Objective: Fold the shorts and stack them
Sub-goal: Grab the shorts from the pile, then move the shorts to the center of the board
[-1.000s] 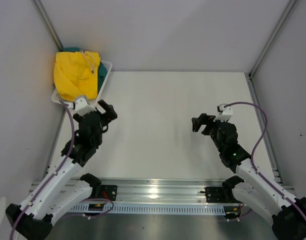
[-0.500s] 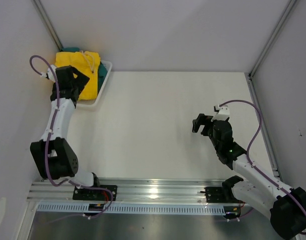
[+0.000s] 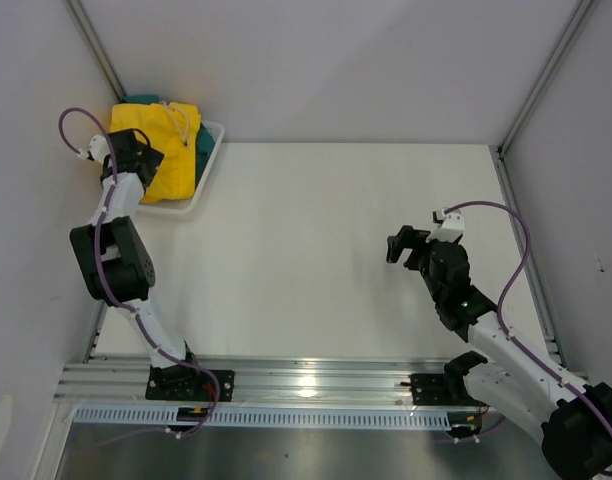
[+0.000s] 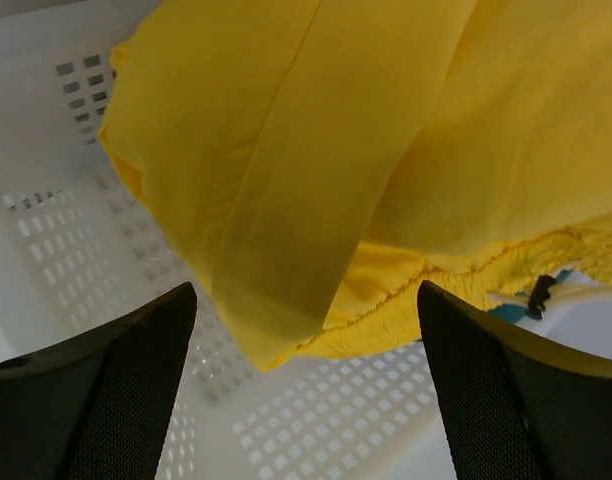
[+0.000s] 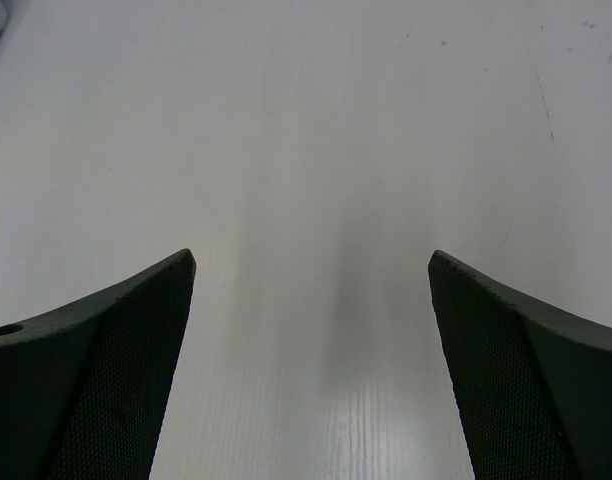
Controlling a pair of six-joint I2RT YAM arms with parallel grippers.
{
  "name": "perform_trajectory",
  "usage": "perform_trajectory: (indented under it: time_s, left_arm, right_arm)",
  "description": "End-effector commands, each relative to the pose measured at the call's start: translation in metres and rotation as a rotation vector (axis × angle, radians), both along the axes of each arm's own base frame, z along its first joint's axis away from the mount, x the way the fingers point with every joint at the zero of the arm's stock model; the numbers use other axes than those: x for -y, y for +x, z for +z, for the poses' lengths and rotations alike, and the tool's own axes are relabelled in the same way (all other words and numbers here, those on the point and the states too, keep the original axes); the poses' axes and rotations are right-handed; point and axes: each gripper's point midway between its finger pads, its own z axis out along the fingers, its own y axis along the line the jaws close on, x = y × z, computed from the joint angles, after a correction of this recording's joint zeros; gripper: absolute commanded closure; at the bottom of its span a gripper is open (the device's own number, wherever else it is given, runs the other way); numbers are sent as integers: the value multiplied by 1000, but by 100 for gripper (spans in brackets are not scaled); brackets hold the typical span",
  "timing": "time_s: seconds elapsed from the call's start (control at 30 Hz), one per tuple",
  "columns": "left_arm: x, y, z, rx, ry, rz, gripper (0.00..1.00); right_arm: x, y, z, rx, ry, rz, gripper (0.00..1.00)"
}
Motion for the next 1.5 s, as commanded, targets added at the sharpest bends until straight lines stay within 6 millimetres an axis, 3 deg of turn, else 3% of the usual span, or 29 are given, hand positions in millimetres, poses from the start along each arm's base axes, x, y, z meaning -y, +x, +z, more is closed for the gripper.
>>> perform_trajectory:
  time_s: [0.0, 0.13, 0.2, 0.23, 0.27, 0.3, 0.33, 0.43, 0.63, 0.67, 0.7, 0.73, 0.8, 0.83, 0.87, 0.9, 1.0, 1.03, 1.07, 1.1, 1.13, 1.17, 1.23, 1.3, 1.33, 1.37, 1.43, 1.47]
  left_arm:
    - [-14, 26, 2, 13, 17, 8, 8]
    - [-23, 35, -10, 15, -4, 4, 19]
    - [-24, 39, -14, 24, -25, -14, 36]
    - [-25, 40, -19, 20, -33, -18, 60]
    - [-25, 40, -20, 19, -40, -22, 77]
    - [-21, 41, -18, 26, -47, -38, 92]
    - [-20, 40, -10, 40, -43, -41, 100]
    - [-11, 38, 16, 91, -19, -57, 100]
    - [26, 33, 115, 284, 18, -126, 100]
    - [38, 28, 147, 353, 7, -153, 100]
    - [46, 25, 163, 391, -6, -178, 100]
    - [54, 23, 196, 462, -10, -212, 100]
    - [81, 10, 241, 537, -25, -294, 100]
    - [90, -1, 280, 602, -5, -315, 100]
    - [109, -10, 293, 621, -18, -351, 100]
    - [128, -36, 330, 700, -12, -399, 100]
    - [184, -85, 375, 838, -29, -520, 100]
    - [197, -130, 412, 940, 13, -544, 100]
    - [228, -153, 426, 1006, 3, -613, 100]
    - [236, -168, 427, 1029, 4, -611, 100]
    - [251, -209, 447, 1109, -15, -645, 100]
    - [260, -208, 426, 1077, -40, -666, 100]
    - [270, -243, 432, 1139, -109, -717, 100]
    - [294, -240, 387, 1070, -170, -781, 100]
    - [300, -247, 381, 1070, -197, -793, 100]
    - [301, -250, 363, 1045, -203, -791, 100]
    - [309, -245, 326, 973, -215, -794, 100]
    - [309, -248, 319, 965, -220, -799, 100]
  right_arm:
    - [3, 3, 14, 56, 9, -12, 1]
    - [2, 4, 14, 54, 9, -11, 0]
    - [2, 5, 14, 55, 10, -13, 0]
    - [2, 5, 14, 54, 9, -12, 1]
    - [2, 5, 15, 57, 11, -13, 1]
    - [2, 5, 14, 57, 11, -13, 0]
    - [2, 5, 14, 55, 10, -12, 0]
    - [1, 5, 13, 51, 9, -13, 1]
    - [1, 5, 13, 49, 10, -8, 0]
    - [1, 5, 14, 52, 11, -8, 0]
    - [0, 5, 13, 51, 11, -7, 1]
    - [1, 5, 14, 54, 10, -9, 0]
    - [1, 4, 13, 52, 11, -7, 1]
    - [1, 4, 15, 55, 11, -7, 0]
    - [1, 3, 16, 59, 14, -4, 0]
    - [1, 3, 16, 59, 14, -4, 0]
    - [1, 2, 18, 67, 19, -2, 1]
    - [1, 2, 18, 70, 17, -2, 1]
    - [0, 1, 20, 74, 23, 2, 1]
    - [1, 1, 19, 73, 24, 2, 1]
    - [0, 1, 21, 77, 26, 5, 1]
    - [0, 0, 21, 77, 26, 8, 1]
    - [-1, -1, 24, 88, 35, 15, 1]
    - [-7, -3, 30, 108, 54, 51, 0]
    - [-12, -5, 34, 128, 69, 80, 1]
    - [-17, -6, 37, 141, 81, 112, 3]
    - [-37, -14, 51, 184, 157, 216, 20]
    - [-42, -17, 56, 193, 187, 241, 54]
